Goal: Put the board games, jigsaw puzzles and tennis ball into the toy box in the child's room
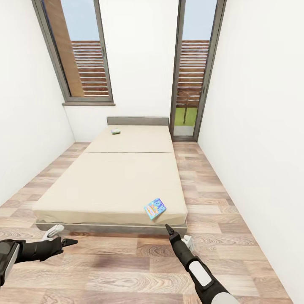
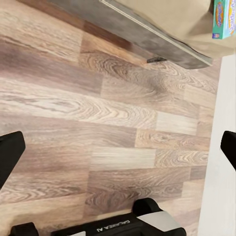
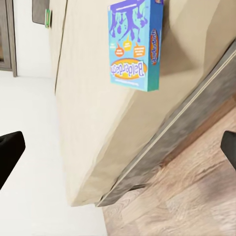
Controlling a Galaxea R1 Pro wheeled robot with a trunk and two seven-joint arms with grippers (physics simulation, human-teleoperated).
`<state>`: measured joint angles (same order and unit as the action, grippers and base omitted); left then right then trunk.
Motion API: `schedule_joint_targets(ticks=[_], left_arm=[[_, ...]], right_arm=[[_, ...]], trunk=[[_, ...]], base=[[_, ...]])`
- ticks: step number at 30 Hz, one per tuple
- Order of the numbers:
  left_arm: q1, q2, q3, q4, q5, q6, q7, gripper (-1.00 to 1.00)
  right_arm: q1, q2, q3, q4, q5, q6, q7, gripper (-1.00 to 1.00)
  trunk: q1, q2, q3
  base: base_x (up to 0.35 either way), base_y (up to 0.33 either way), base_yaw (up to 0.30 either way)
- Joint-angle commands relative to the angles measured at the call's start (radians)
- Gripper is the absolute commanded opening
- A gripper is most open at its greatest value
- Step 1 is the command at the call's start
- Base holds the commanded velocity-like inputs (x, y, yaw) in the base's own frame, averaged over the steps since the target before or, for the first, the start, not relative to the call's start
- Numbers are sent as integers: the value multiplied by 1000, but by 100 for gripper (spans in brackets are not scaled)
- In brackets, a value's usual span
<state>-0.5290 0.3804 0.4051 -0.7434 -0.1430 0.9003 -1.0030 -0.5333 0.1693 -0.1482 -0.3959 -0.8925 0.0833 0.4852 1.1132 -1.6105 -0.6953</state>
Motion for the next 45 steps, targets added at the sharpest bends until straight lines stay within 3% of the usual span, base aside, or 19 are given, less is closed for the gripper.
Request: schedule_joint_targets(ticks=[1,40,45], left_arm=[[-1,0,10,-1,-11,5,-10,100],[0,-6,23,-1,-12,5,-9,100],[0,-7,23,-1,-12,5,-9,100]], right_arm=[[-1,1,-4,0,-10,9,5,100],[-1,-8,-3,-1,-9,7,12,100],[-1,-10,-5,-1,-9,7,13,100]], trunk=[[0,0,-1],[0,0,-1],[19,-35,-17]], base=[[0,0,0],[64,43,0],[1,0,0]])
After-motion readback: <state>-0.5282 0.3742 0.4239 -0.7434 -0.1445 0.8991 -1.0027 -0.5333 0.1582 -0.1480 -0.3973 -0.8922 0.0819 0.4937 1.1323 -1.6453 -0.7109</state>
